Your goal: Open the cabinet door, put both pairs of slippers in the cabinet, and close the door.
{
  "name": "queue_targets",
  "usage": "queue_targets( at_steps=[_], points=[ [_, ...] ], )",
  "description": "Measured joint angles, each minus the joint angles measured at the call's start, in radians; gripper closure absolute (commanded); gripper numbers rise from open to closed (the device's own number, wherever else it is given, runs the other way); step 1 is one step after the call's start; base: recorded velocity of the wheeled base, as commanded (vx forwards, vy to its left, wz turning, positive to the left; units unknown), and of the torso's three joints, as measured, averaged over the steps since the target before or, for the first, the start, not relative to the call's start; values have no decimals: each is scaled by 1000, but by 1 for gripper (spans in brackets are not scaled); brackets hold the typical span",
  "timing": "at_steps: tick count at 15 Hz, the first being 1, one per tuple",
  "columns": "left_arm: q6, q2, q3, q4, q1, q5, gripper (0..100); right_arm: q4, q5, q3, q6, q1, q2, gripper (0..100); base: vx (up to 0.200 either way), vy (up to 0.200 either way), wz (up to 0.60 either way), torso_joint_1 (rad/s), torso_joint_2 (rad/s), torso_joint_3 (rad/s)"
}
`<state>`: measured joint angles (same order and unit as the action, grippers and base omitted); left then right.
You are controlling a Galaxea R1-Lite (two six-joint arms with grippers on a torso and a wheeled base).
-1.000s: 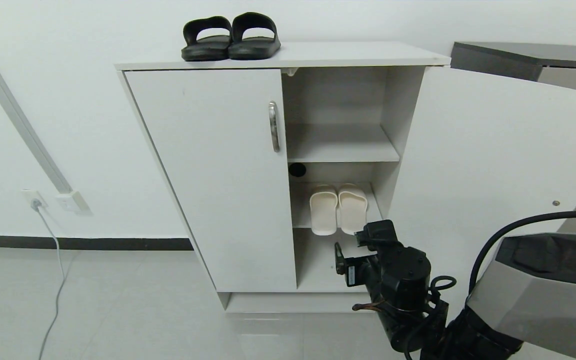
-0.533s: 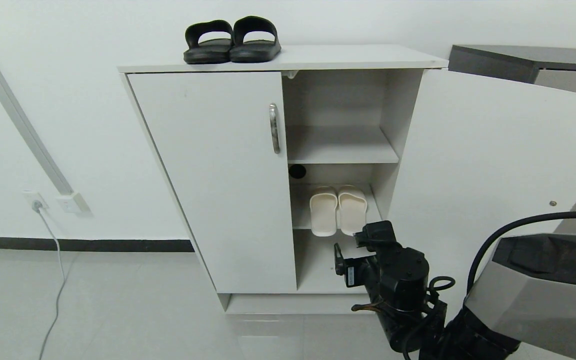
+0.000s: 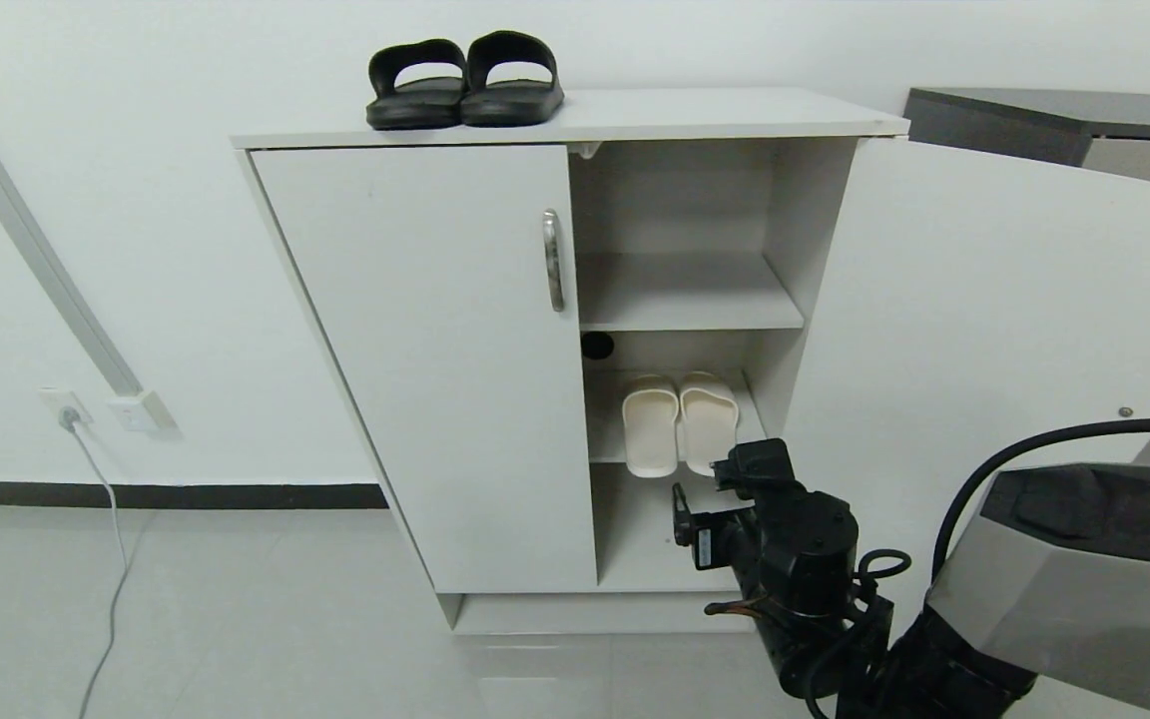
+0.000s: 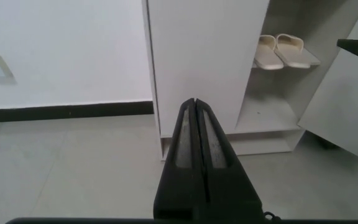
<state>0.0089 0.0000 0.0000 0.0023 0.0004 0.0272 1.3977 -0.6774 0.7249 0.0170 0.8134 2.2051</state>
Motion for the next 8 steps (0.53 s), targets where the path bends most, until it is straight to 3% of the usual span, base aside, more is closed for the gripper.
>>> queue_targets(
  at_steps=[8],
  points=[
    [-1, 0, 0, 1, 0, 0, 100, 2, 0, 5, 0, 1, 1, 0, 0, 200, 0, -1, 1, 2]
  ],
)
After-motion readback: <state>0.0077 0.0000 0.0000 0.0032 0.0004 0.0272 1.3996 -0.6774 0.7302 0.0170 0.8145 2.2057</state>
